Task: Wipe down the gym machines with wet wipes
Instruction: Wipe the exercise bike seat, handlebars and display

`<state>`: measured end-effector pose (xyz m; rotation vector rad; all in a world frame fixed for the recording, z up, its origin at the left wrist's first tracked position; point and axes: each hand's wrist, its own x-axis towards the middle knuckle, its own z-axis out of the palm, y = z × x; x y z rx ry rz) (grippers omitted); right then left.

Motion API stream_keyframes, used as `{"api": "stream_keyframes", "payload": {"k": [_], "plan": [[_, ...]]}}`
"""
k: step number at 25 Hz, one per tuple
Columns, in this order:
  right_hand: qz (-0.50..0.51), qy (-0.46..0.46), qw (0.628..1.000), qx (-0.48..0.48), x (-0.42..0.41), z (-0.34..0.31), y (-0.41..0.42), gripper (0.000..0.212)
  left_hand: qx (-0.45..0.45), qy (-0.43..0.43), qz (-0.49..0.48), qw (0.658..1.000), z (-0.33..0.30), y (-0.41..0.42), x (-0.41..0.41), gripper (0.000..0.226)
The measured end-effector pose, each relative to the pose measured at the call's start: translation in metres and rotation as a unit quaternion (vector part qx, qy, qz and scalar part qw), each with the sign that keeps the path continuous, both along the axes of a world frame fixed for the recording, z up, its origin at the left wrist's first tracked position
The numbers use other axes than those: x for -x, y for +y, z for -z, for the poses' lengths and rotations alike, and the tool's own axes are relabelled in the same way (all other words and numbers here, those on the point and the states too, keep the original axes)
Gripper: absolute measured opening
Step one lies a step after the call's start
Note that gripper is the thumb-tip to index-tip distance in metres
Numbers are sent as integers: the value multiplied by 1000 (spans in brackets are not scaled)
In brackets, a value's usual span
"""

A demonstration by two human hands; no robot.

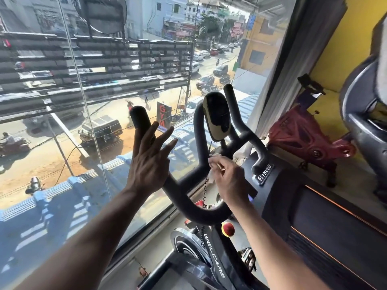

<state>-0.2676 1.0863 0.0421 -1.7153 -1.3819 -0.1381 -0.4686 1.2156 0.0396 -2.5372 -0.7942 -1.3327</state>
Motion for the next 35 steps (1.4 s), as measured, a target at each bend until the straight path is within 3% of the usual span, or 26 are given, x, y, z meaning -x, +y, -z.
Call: {"api": "stream_keyframes", "payload": {"k": [3,8,10,14,16,20,24,30,35], "plan": [[-2,-26,999,-21,-15,1,-47,17,-8,1,-16,1000,-1,-1,-2,50],[31,-69,993,85,-47,13,-99,25,3,-11,-12,1000,3,-1,-2,47],[49,-57,995,69,-26,25,-99,21,5,-11,-14,1000,3,-1,-2,45],[-55,-70,995,52,40,40,-100,19,19,-13,-17,1000,6,-5,-4,44],[-75,-108,988,76,24,38,-96,23,9,-7,-15,1000,7,-3,-4,44],[35,-100,988,111,-24,23,-83,21,2,-11,-26,1000,8,-1,-4,43],[-6,-114,988,100,63,37,-94,25,-1,-22,-19,1000,8,-1,-3,46],[-31,-38,994,96,115,28,-69,42,-11,-35,-10,999,7,1,-3,46],[-91,-52,992,70,123,10,-50,26,-19,-31,2,999,9,1,-1,43]]}}
